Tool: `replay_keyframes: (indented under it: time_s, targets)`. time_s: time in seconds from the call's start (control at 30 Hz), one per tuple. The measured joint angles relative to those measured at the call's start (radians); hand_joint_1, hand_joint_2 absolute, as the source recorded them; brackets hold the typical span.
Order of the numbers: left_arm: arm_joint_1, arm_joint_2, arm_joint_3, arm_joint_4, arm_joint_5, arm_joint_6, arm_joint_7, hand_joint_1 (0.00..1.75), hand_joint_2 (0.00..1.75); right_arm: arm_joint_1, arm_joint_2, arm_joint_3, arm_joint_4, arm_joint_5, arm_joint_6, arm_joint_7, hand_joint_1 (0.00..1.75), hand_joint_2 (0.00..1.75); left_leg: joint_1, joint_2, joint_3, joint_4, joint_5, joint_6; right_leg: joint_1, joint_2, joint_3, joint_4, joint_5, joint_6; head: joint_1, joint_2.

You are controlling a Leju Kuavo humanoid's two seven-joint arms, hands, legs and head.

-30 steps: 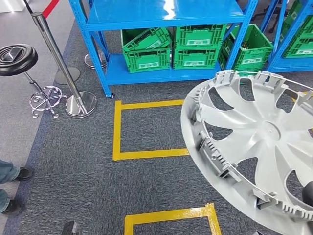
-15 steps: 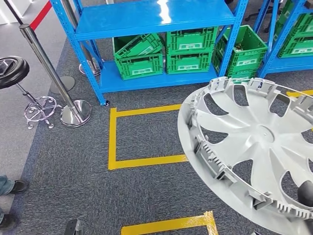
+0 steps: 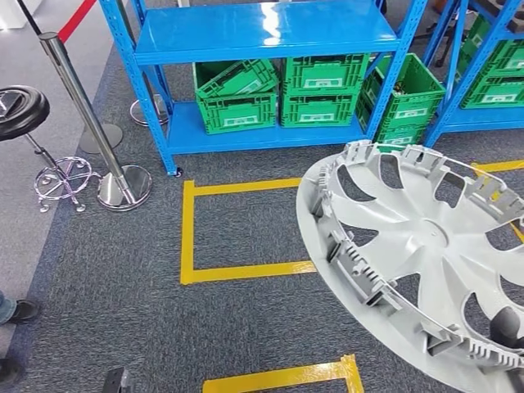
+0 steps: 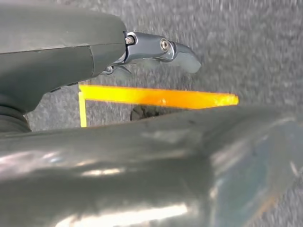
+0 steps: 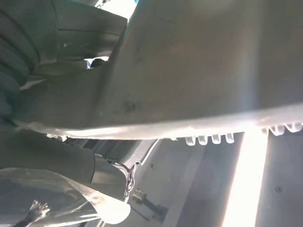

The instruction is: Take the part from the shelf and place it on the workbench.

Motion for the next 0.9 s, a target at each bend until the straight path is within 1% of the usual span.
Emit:
replay_keyframes:
  time_s: [0.03, 0.07, 0.1, 0.13, 0.17, 0.2, 0.23, 0.27, 0.3, 0.33, 0.37, 0.4, 0.43, 0.47, 0.5, 0.53, 0.57, 0.6, 0.63, 0.67, 0.7, 0.73, 0.77, 0.83, 0.87, 0.9]
  targets:
    - [0.001, 0.000, 0.002, 0.000, -0.002, 0.000, 0.000, 0.00, 0.00, 0.002, 0.000, 0.000, 0.006, -0.002, 0.000, 0.000, 1.75, 1.75, -0.002, 0.000, 0.000, 0.000, 0.000, 0.000, 0.001, 0.000, -0.006, 0.020, -0.001, 0.000, 0.000, 0.000]
    - [0.001, 0.000, 0.004, 0.000, -0.003, 0.000, 0.001, 0.00, 0.00, 0.003, 0.000, 0.000, 0.011, -0.004, 0.000, 0.000, 1.75, 1.75, -0.003, 0.000, 0.000, 0.001, -0.001, 0.001, 0.002, 0.000, 0.004, 0.004, 0.016, -0.001, 0.000, 0.000]
    - [0.001, 0.000, 0.005, -0.001, -0.004, 0.000, 0.002, 0.00, 0.00, 0.004, 0.000, 0.000, 0.016, -0.005, 0.000, 0.000, 1.75, 1.75, -0.004, 0.000, 0.001, 0.003, -0.002, 0.001, 0.004, 0.000, 0.033, -0.049, 0.048, -0.004, 0.000, 0.000]
    - [0.001, -0.001, 0.006, -0.001, -0.005, 0.000, 0.003, 0.00, 0.00, 0.003, 0.000, 0.000, 0.019, -0.007, 0.000, 0.000, 1.75, 1.75, -0.004, -0.001, 0.001, 0.006, -0.003, 0.000, 0.006, -0.001, 0.068, -0.118, 0.078, -0.009, 0.000, 0.000]
    - [0.001, -0.001, 0.007, -0.002, -0.007, 0.000, 0.004, 0.00, 0.00, 0.003, 0.000, 0.000, 0.023, -0.010, 0.000, 0.000, 1.75, 1.75, -0.006, -0.001, -0.001, 0.012, -0.006, -0.003, 0.008, -0.001, 0.102, -0.181, 0.098, -0.013, 0.000, 0.000]
    - [0.000, -0.001, 0.007, -0.002, -0.009, 0.000, 0.005, 0.00, 0.00, 0.003, 0.000, 0.000, 0.025, -0.012, 0.000, 0.000, 1.75, 1.75, -0.008, -0.001, -0.004, 0.017, -0.008, -0.006, 0.010, -0.001, 0.125, -0.224, 0.109, -0.017, 0.000, 0.000]
    - [0.000, -0.001, 0.008, -0.002, -0.011, 0.000, 0.006, 0.00, 0.00, 0.004, 0.000, 0.000, 0.027, -0.015, 0.000, 0.000, 1.75, 1.75, -0.009, -0.001, -0.007, 0.020, -0.009, -0.011, 0.012, -0.001, 0.135, -0.244, 0.110, -0.021, -0.001, 0.000]
    - [0.000, -0.001, 0.008, -0.002, -0.013, 0.000, 0.007, 0.00, 0.00, 0.005, 0.000, 0.000, 0.030, -0.018, 0.000, 0.000, 1.75, 1.75, -0.010, -0.001, -0.010, 0.023, -0.009, -0.015, 0.013, 0.000, 0.138, -0.247, 0.109, -0.024, -0.001, 0.000]
    - [0.001, 0.000, 0.008, -0.002, -0.015, -0.001, 0.008, 0.00, 0.00, 0.007, 0.000, 0.000, 0.031, -0.020, 0.000, 0.000, 1.75, 1.75, -0.009, -0.001, -0.011, 0.023, -0.008, -0.018, 0.012, 0.000, 0.138, -0.248, 0.112, -0.028, -0.001, 0.000]
    - [0.001, 0.001, 0.009, -0.002, -0.017, -0.001, 0.009, 0.00, 0.00, 0.008, 0.000, -0.001, 0.033, -0.022, 0.000, 0.001, 1.75, 1.75, -0.009, -0.001, -0.012, 0.028, -0.013, -0.023, 0.010, -0.001, 0.139, -0.250, 0.114, -0.031, -0.001, 0.000]
    - [0.000, 0.001, 0.010, -0.002, -0.019, -0.001, 0.009, 0.00, 0.00, 0.009, 0.000, 0.000, 0.034, -0.024, 0.000, 0.001, 1.75, 1.75, -0.008, -0.001, -0.018, 0.045, -0.026, -0.029, 0.006, -0.002, 0.140, -0.253, 0.116, -0.035, -0.003, 0.000]
    - [0.000, 0.001, 0.010, -0.002, -0.022, -0.001, 0.009, 0.00, 0.00, 0.009, 0.000, 0.000, 0.034, -0.026, 0.000, 0.001, 1.75, 1.75, -0.005, -0.001, -0.033, 0.081, -0.050, -0.036, 0.002, -0.004, 0.141, -0.255, 0.117, -0.038, -0.005, 0.000]
    - [0.000, 0.001, 0.011, -0.002, -0.025, -0.001, 0.010, 0.00, 0.00, 0.009, 0.000, 0.001, 0.035, -0.029, 0.000, 0.000, 1.75, 1.75, -0.001, -0.001, -0.057, 0.136, -0.081, -0.045, 0.001, -0.005, 0.142, -0.256, 0.118, -0.040, -0.006, 0.000]
    - [0.001, 0.000, 0.011, -0.002, -0.029, -0.002, 0.010, 0.00, 0.00, 0.010, 0.000, 0.002, 0.035, -0.031, 0.000, 0.000, 1.75, 1.75, 0.005, -0.001, -0.086, 0.204, -0.113, -0.052, 0.000, -0.006, 0.141, -0.256, 0.117, -0.041, -0.008, 0.000]
    - [0.001, 0.000, 0.012, -0.002, -0.031, -0.002, 0.011, 0.00, 0.00, 0.012, 0.000, 0.002, 0.036, -0.033, 0.000, 0.000, 1.75, 1.75, 0.010, -0.001, -0.113, 0.262, -0.134, -0.057, -0.001, -0.006, 0.142, -0.255, 0.117, -0.041, -0.008, 0.000]
    - [0.002, 0.000, 0.013, -0.002, -0.033, -0.002, 0.011, 0.00, 0.00, 0.013, 0.000, 0.002, 0.037, -0.035, 0.000, 0.000, 1.75, 1.75, 0.015, -0.001, -0.128, 0.295, -0.138, -0.061, -0.002, -0.006, 0.142, -0.255, 0.117, -0.041, -0.008, 0.000]
    - [0.003, 0.000, 0.014, -0.002, -0.033, -0.002, 0.012, 0.00, 0.00, 0.015, 0.000, 0.002, 0.038, -0.035, 0.000, 0.000, 1.75, 1.75, 0.018, -0.001, -0.127, 0.292, -0.123, -0.064, -0.003, -0.006, 0.143, -0.255, 0.117, -0.040, -0.008, 0.000]
    - [0.003, 0.000, 0.014, -0.002, -0.034, -0.002, 0.012, 0.00, 0.00, 0.017, 0.000, 0.002, 0.038, -0.036, 0.000, 0.000, 1.75, 1.75, 0.021, -0.001, -0.108, 0.250, -0.091, -0.065, -0.005, -0.005, 0.145, -0.255, 0.116, -0.038, -0.008, 0.000]
    - [0.003, 0.001, 0.015, -0.002, -0.034, -0.002, 0.012, 0.00, 0.00, 0.018, 0.000, 0.002, 0.038, -0.037, 0.000, 0.000, 1.75, 1.75, 0.023, -0.001, -0.076, 0.182, -0.052, -0.066, -0.007, -0.005, 0.147, -0.255, 0.114, -0.035, -0.008, 0.000]
    - [0.002, 0.001, 0.015, -0.002, -0.035, -0.002, 0.012, 0.00, 0.00, 0.018, 0.000, 0.003, 0.038, -0.039, 0.000, 0.001, 1.75, 1.75, 0.023, -0.001, -0.045, 0.115, -0.025, -0.065, -0.007, -0.004, 0.148, -0.255, 0.113, -0.031, -0.008, 0.000]
    - [0.001, 0.001, 0.016, -0.002, -0.036, -0.002, 0.012, 0.00, 0.00, 0.019, 0.001, 0.004, 0.038, -0.041, 0.000, 0.000, 1.75, 1.75, 0.022, -0.001, -0.021, 0.061, -0.009, -0.061, -0.006, -0.003, 0.148, -0.254, 0.112, -0.025, -0.008, 0.000]
    - [0.000, 0.001, 0.016, -0.002, -0.037, -0.002, 0.012, 0.00, 0.00, 0.019, 0.001, 0.005, 0.038, -0.043, 0.000, 0.000, 1.75, 1.75, 0.020, -0.001, -0.009, 0.032, -0.005, -0.056, -0.006, -0.002, 0.146, -0.254, 0.113, -0.018, -0.008, 0.000]
    - [0.000, 0.001, 0.016, -0.002, -0.039, -0.002, 0.012, 0.00, 0.00, 0.019, 0.001, 0.006, 0.038, -0.046, 0.000, 0.000, 1.75, 1.75, 0.017, -0.001, -0.008, 0.025, -0.011, -0.050, -0.005, -0.002, 0.143, -0.255, 0.114, -0.011, -0.008, 0.000]
    - [0.001, 0.000, 0.017, -0.002, -0.041, -0.002, 0.012, 0.00, 0.00, 0.020, 0.001, 0.007, 0.038, -0.050, 0.000, 0.000, 1.75, 1.75, 0.016, 0.001, -0.009, 0.016, -0.007, -0.035, -0.008, -0.001, 0.140, -0.258, 0.115, 0.003, -0.007, 0.000]
    - [0.001, 0.000, 0.018, -0.002, -0.042, -0.002, 0.012, 0.00, 0.00, 0.021, 0.001, 0.007, 0.038, -0.051, 0.000, 0.000, 1.75, 1.75, 0.017, 0.003, -0.007, 0.011, -0.004, -0.027, -0.008, -0.001, 0.134, -0.248, 0.105, 0.007, -0.006, 0.000]
    - [0.001, -0.001, 0.020, -0.002, -0.043, -0.002, 0.012, 0.00, 0.00, 0.021, 0.001, 0.007, 0.039, -0.053, 0.000, 0.000, 1.75, 1.75, 0.018, 0.006, -0.006, 0.004, 0.000, -0.019, -0.008, -0.001, 0.120, -0.220, 0.085, 0.009, -0.003, 0.000]
